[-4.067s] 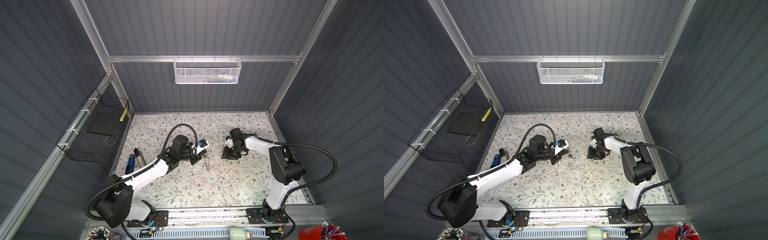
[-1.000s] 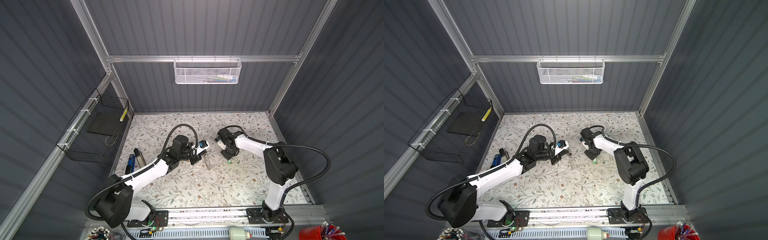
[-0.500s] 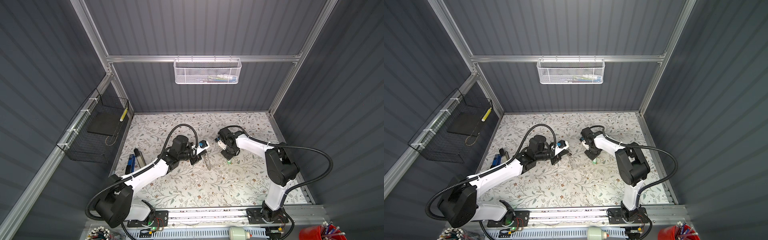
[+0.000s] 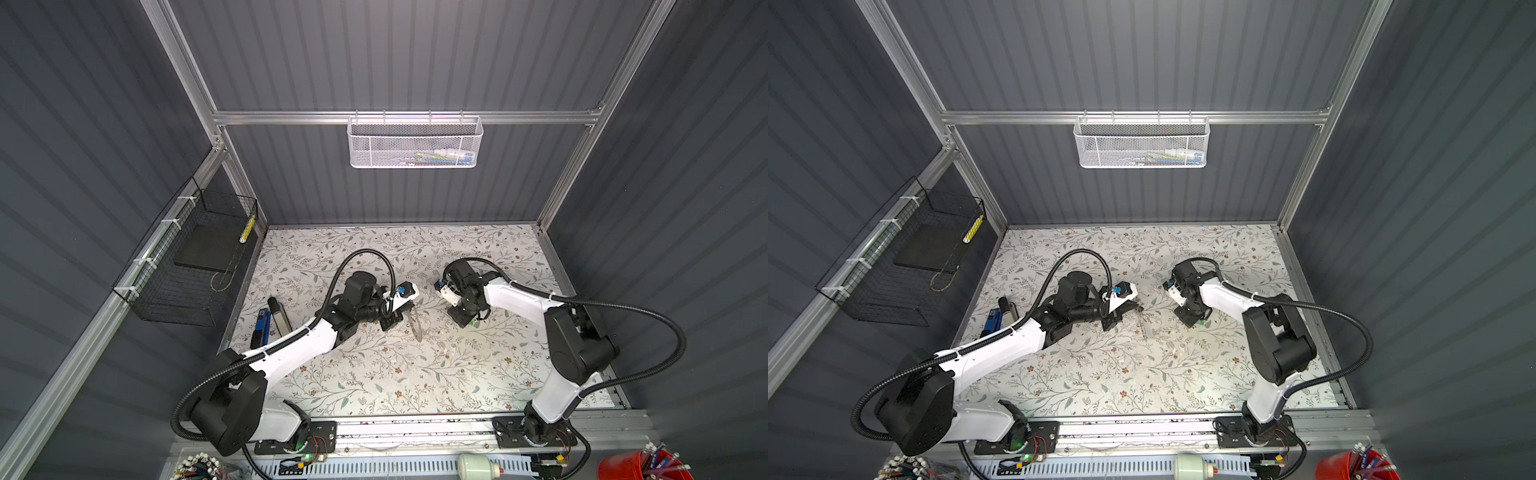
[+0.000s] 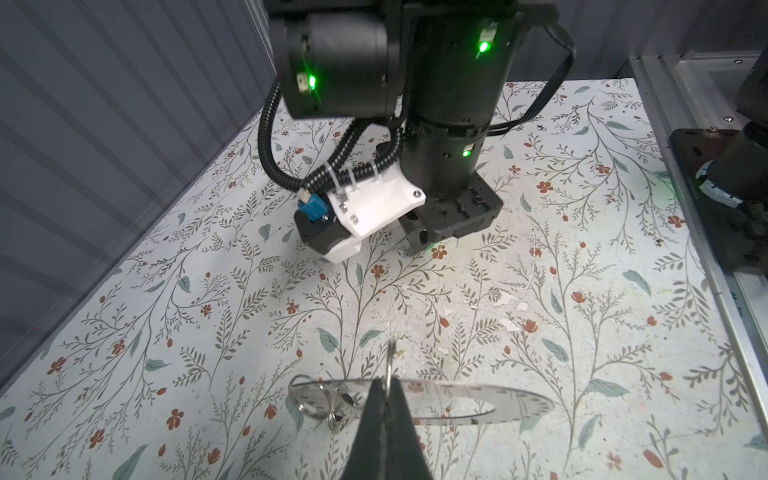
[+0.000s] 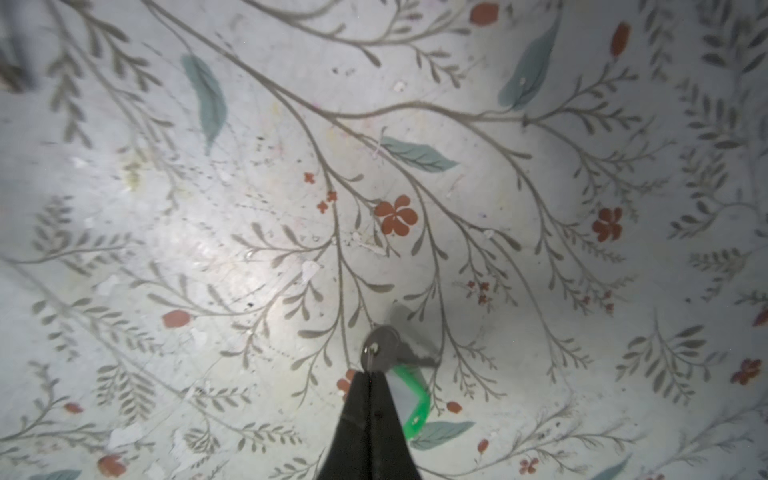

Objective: Put the keys on the keyring
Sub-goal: 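Carry the green key tag with the right gripper toward the left gripper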

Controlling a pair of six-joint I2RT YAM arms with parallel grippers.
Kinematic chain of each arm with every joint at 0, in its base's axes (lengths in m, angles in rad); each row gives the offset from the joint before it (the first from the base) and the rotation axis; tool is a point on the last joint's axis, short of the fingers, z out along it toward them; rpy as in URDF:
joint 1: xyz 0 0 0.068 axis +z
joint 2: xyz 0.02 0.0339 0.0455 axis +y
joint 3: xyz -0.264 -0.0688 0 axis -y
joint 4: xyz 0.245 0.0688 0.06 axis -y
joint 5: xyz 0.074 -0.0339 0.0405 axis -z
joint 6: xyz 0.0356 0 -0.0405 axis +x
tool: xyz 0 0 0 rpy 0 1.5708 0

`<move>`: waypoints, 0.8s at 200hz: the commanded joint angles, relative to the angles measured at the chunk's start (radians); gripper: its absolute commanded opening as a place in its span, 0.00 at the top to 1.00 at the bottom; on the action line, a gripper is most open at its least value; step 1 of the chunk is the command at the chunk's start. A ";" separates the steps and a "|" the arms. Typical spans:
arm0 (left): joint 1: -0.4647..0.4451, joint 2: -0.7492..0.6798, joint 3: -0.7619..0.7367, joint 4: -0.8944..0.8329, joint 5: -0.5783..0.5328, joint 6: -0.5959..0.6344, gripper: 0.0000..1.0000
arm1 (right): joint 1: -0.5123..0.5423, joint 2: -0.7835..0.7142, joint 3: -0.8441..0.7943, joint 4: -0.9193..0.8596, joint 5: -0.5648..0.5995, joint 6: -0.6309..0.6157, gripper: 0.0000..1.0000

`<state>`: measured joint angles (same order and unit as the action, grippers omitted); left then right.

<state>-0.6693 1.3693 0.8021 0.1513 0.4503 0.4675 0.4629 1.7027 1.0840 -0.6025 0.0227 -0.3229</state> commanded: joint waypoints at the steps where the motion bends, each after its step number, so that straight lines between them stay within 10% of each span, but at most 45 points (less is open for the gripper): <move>1: 0.002 -0.050 -0.037 0.095 0.052 0.010 1.00 | -0.018 -0.128 -0.059 0.086 -0.137 -0.093 1.00; 80: 0.000 -0.044 0.048 0.025 0.071 0.115 1.00 | -0.081 -0.492 -0.242 0.152 -0.617 -0.124 1.00; 160: 0.000 -0.068 0.064 0.035 0.191 0.294 1.00 | -0.084 -0.647 -0.301 0.309 -0.825 -0.012 1.00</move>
<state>-0.6693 1.3258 0.8352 0.1951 0.5797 0.6674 0.3809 1.0866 0.7971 -0.3698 -0.6949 -0.3862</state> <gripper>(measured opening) 0.045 0.042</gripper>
